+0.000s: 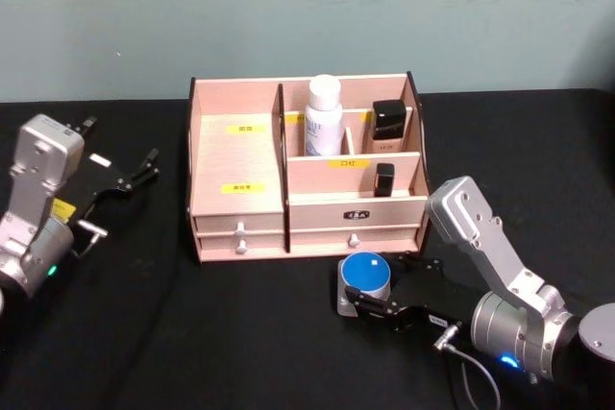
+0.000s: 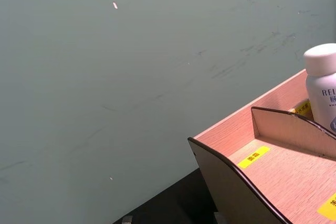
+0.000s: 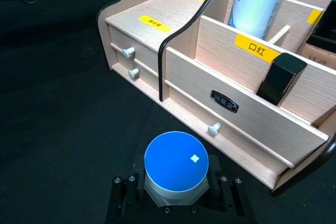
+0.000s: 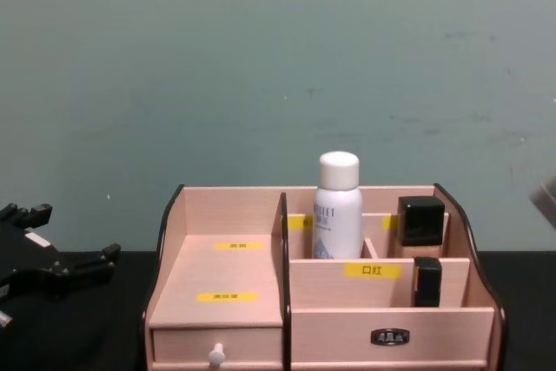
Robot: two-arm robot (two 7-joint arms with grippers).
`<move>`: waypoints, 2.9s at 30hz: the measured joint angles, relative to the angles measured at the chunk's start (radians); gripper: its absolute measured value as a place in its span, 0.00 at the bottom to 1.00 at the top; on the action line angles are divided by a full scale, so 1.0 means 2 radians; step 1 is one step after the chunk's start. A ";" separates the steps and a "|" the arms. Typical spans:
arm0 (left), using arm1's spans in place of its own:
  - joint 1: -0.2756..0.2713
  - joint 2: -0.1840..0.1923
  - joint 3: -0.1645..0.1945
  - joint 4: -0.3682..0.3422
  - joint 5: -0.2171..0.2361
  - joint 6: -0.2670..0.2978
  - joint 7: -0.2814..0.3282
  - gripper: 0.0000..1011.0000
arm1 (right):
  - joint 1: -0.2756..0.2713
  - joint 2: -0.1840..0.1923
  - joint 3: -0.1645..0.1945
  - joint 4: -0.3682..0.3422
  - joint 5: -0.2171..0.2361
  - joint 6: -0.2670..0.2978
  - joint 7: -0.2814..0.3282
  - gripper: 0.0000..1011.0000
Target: Pick up the facial cleanser and watermelon frost from the table and place them into the tiered storage box.
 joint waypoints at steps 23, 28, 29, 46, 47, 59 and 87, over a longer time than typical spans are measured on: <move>0.000 0.000 0.000 0.000 0.000 0.000 0.000 0.99 | 0.030 0.020 -0.006 -0.034 0.019 0.002 0.041 0.70; 0.000 0.000 0.000 0.000 0.000 0.000 0.000 0.99 | 0.061 0.023 -0.017 -0.039 0.025 0.008 0.054 0.70; 0.000 0.000 0.000 0.000 0.000 0.000 0.000 0.99 | 0.065 0.023 -0.018 -0.039 0.026 0.008 0.055 0.70; 0.000 0.000 0.000 0.000 0.000 0.000 0.000 0.99 | 0.149 -0.006 -0.056 -0.003 0.038 0.005 0.064 0.70; 0.000 0.000 0.000 0.000 0.000 0.000 0.000 0.99 | 0.155 -0.009 -0.059 0.000 0.038 0.005 0.063 0.70; 0.000 0.000 0.000 0.000 0.000 0.000 0.000 0.99 | 0.194 -0.030 -0.085 0.036 0.036 0.005 0.054 0.70; 0.000 0.000 0.000 0.000 0.000 0.000 0.000 0.99 | 0.272 -0.108 -0.113 0.171 0.002 -0.006 0.040 0.70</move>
